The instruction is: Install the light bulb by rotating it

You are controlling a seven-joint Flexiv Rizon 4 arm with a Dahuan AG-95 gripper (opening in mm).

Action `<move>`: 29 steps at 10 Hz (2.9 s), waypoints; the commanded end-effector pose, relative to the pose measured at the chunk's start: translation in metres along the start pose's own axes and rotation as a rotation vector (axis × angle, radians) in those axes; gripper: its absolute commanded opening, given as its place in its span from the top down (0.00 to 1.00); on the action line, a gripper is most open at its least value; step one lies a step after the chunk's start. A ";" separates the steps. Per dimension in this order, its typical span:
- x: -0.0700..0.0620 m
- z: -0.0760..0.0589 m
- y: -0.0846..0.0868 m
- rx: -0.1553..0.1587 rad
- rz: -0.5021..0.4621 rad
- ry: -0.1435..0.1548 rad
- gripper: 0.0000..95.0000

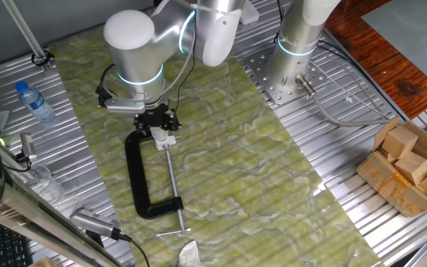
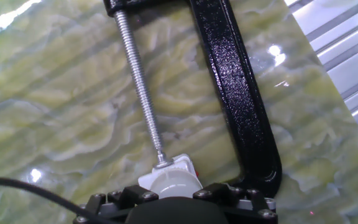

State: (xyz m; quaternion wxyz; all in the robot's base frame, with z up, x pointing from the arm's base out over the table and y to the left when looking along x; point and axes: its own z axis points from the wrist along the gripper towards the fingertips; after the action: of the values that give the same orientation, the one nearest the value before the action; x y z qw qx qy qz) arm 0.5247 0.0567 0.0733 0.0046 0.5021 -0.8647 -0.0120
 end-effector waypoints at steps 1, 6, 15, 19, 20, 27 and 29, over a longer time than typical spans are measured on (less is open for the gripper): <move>0.001 0.000 0.000 0.002 0.001 0.002 0.40; 0.001 0.000 0.000 0.004 0.021 0.000 1.00; 0.001 0.001 0.000 -0.013 0.518 0.005 1.00; 0.001 0.001 0.000 -0.022 0.831 0.021 1.00; 0.001 0.001 0.000 -0.022 0.895 0.022 1.00; 0.003 0.002 0.001 -0.032 1.179 0.011 1.00; 0.003 0.002 0.001 -0.029 1.169 0.013 1.00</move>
State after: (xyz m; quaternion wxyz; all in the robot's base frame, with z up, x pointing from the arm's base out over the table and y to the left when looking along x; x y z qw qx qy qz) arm 0.5227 0.0550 0.0722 0.0227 -0.0573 -0.9980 -0.0167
